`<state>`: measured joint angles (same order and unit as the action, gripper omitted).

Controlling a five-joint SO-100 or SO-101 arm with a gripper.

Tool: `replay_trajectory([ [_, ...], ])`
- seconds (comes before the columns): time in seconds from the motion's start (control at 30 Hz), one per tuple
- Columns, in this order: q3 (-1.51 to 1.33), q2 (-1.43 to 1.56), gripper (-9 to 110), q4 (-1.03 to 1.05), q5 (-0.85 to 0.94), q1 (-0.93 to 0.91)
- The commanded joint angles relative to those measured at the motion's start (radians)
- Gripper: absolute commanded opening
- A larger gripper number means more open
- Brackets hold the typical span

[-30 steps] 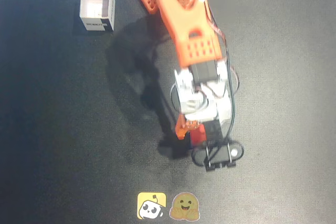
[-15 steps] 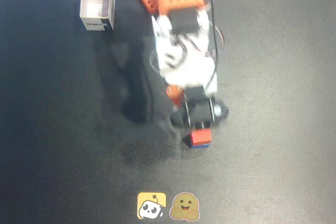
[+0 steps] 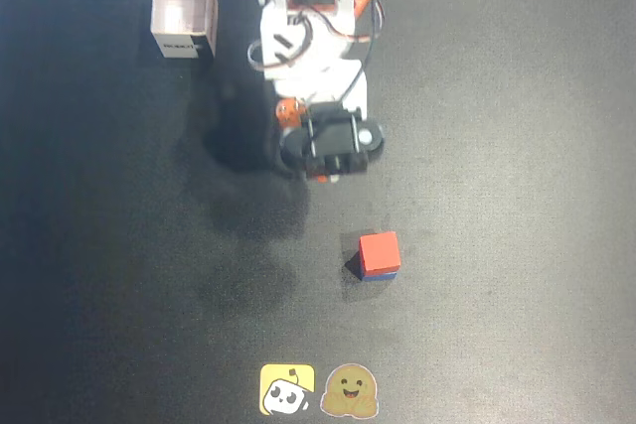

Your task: Put the red cube on top of the blue cube.

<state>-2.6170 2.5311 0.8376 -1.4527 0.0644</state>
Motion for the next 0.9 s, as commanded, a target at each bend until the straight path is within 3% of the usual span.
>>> replay_trajectory([
  [0.0, -0.110, 0.172, 0, -0.044, 0.002, 0.000],
  [0.13, -0.256, 0.482, 0, 0.043, -0.005, 0.002],
  [0.27, -0.256, 0.561, 0, 0.146, -0.026, 0.002],
  [0.67, -0.256, 0.561, 0, 0.431, -0.135, 0.000],
  [0.87, -0.256, 0.561, 0, 0.431, -0.081, 0.000],
])
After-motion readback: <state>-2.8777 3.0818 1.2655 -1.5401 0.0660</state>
